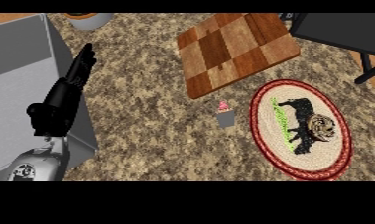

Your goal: Pick the bell pepper from the placemat and place it in the tiered shelf

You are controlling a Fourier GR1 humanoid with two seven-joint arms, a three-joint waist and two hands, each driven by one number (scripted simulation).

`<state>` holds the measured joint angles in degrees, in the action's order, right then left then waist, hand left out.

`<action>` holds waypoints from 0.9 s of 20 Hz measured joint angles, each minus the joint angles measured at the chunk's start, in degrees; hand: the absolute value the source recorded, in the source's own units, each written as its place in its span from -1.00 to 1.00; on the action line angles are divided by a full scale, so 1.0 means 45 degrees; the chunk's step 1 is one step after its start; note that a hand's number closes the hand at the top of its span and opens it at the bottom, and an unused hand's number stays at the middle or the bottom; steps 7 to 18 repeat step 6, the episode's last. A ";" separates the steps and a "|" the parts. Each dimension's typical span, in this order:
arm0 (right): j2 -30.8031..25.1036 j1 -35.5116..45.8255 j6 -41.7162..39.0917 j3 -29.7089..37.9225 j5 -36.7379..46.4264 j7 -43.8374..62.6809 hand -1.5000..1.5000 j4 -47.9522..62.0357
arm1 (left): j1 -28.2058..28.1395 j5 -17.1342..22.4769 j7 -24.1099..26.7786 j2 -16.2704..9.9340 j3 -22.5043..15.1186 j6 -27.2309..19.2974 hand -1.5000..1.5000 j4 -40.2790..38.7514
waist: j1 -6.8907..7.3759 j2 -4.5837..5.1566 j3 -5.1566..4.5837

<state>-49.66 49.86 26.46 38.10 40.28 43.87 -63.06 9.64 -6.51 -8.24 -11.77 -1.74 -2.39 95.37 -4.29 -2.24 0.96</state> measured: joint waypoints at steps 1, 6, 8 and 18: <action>-0.0108 -0.0436 -0.0427 0.0154 -0.0174 0.0093 -1.00 -0.0361 | -0.0094 0.0017 -0.0039 -0.0009 0.0070 -0.0025 0.00 0.0084 | -0.0075 -0.0017 -0.0006; -0.0753 -0.2317 -0.2626 0.1320 -0.1397 0.0441 -1.00 -0.2154 | -0.0494 0.0034 -0.0039 -0.0023 0.0246 -0.0026 0.00 0.0409 | -0.0361 -0.0062 -0.0011; -0.0753 -0.2317 -0.2626 0.1320 -0.1397 0.0441 -1.00 -0.2154 | -0.0494 0.0034 -0.0039 -0.0023 0.0246 -0.0026 0.00 0.0409 | -0.0361 -0.0062 -0.0011; -0.0753 -0.2317 -0.2626 0.1320 -0.1397 0.0441 -1.00 -0.2154 | -0.0494 0.0034 -0.0039 -0.0023 0.0246 -0.0026 0.00 0.0409 | -0.0361 -0.0062 -0.0011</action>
